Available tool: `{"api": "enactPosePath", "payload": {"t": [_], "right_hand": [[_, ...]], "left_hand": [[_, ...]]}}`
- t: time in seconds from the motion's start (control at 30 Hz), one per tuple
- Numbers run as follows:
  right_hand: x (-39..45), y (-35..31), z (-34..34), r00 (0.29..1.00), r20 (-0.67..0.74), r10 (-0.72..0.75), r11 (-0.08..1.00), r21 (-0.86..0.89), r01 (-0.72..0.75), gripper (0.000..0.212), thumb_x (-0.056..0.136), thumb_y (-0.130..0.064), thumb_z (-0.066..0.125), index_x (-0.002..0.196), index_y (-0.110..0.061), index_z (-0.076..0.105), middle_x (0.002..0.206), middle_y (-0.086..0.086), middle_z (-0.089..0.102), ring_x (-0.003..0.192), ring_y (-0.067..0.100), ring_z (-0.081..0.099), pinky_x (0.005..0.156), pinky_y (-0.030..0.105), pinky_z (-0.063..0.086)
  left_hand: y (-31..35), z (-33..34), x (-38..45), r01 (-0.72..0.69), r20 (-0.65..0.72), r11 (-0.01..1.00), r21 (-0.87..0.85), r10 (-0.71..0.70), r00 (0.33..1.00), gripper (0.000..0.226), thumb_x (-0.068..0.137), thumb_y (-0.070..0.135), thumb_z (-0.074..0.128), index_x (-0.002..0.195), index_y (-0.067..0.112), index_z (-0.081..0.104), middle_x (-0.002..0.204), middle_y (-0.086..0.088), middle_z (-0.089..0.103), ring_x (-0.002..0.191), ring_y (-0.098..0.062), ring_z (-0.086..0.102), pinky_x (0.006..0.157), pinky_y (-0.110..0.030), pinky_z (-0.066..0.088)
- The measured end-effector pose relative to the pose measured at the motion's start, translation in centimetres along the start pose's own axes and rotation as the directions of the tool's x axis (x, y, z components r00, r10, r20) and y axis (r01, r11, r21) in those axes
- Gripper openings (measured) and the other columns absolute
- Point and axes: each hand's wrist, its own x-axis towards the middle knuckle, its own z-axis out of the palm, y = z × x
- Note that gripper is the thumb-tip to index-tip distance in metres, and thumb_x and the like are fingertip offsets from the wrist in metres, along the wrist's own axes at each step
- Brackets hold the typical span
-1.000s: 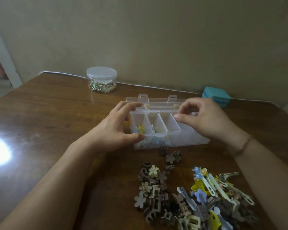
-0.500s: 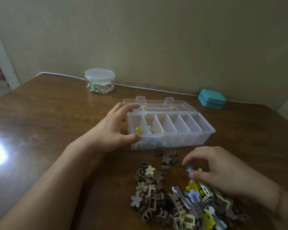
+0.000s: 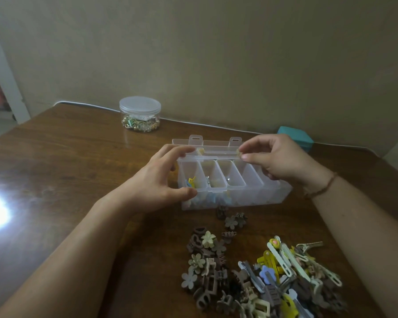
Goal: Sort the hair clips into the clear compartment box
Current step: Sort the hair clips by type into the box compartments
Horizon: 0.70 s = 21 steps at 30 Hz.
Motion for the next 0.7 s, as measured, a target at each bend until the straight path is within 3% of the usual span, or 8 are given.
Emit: {"api": "enactPosePath", "payload": {"t": [0.07, 0.13, 0.2, 0.27, 0.43, 0.7], "right_hand": [[-1.1, 0.4, -0.4, 0.995, -0.07, -0.075, 0.99, -0.124, 0.066, 0.012, 0.086, -0.012, 0.072, 0.097, -0.015, 0.072, 0.09, -0.003, 0.071, 0.05, -0.01, 0.057, 0.047, 0.005, 0.04], [-3.3, 0.6, -1.0, 0.992, -0.023, -0.124, 0.952, -0.284, 0.112, 0.012, 0.085, -0.021, 0.072, 0.094, -0.028, 0.071, 0.089, -0.012, 0.069, 0.071, -0.01, 0.062, 0.06, 0.009, 0.045], [-5.8, 1.2, -1.5, 0.993, 0.104, -0.062, 0.901, -0.423, 0.101, 0.011, 0.083, -0.029, 0.072, 0.089, -0.037, 0.068, 0.086, -0.014, 0.068, 0.079, 0.0, 0.064, 0.07, 0.023, 0.053], [-8.2, 2.0, -1.5, 0.975, 0.213, 0.061, 0.848, -0.527, 0.062, 0.008, 0.082, -0.035, 0.072, 0.085, -0.04, 0.066, 0.085, -0.016, 0.067, 0.081, -0.001, 0.063, 0.076, 0.024, 0.054], [-11.9, 3.4, -0.8, 0.954, 0.264, 0.145, 0.765, -0.641, 0.061, 0.014, 0.078, -0.051, 0.068, 0.085, -0.04, 0.062, 0.078, -0.022, 0.067, 0.073, -0.001, 0.063, 0.069, 0.03, 0.055], [-12.9, 3.7, 0.2, 0.955, 0.269, 0.128, 0.758, -0.648, 0.081, 0.01, 0.085, -0.035, 0.061, 0.091, -0.042, 0.057, 0.079, -0.015, 0.068, 0.071, 0.0, 0.06, 0.063, 0.025, 0.051]], "left_hand": [[0.1, 0.0, 0.0, -0.002, -0.002, 1.0, 0.005, 0.002, 1.0, 0.083, 0.067, 0.058, 0.068, 0.14, 0.049, 0.03, 0.129, 0.022, 0.033, 0.112, 0.002, 0.042, 0.085, -0.014, 0.039], [0.1, 0.0, 0.0, -0.011, -0.011, 1.0, 0.005, 0.011, 1.0, 0.082, 0.067, 0.056, 0.068, 0.14, 0.048, 0.031, 0.127, 0.023, 0.034, 0.112, 0.004, 0.042, 0.083, -0.012, 0.039], [0.1, 0.0, 0.0, -0.013, -0.014, 1.0, 0.002, 0.013, 1.0, 0.082, 0.066, 0.057, 0.068, 0.14, 0.047, 0.032, 0.127, 0.023, 0.034, 0.112, 0.003, 0.042, 0.082, -0.013, 0.039], [0.0, 0.0, 0.0, -0.007, -0.015, 1.0, 0.0, 0.007, 1.0, 0.083, 0.066, 0.056, 0.069, 0.14, 0.046, 0.032, 0.128, 0.022, 0.035, 0.111, 0.0, 0.043, 0.083, -0.013, 0.039], [0.0, 0.0, 0.1, -0.003, -0.003, 1.0, 0.0, 0.003, 1.0, 0.086, 0.062, 0.064, 0.063, 0.14, 0.047, 0.032, 0.129, 0.021, 0.034, 0.111, -0.003, 0.045, 0.084, -0.014, 0.039], [0.0, 0.1, 0.0, -0.002, -0.003, 1.0, 0.01, 0.002, 1.0, 0.087, 0.061, 0.066, 0.062, 0.141, 0.048, 0.031, 0.131, 0.022, 0.033, 0.111, -0.004, 0.045, 0.085, -0.015, 0.039]]}}
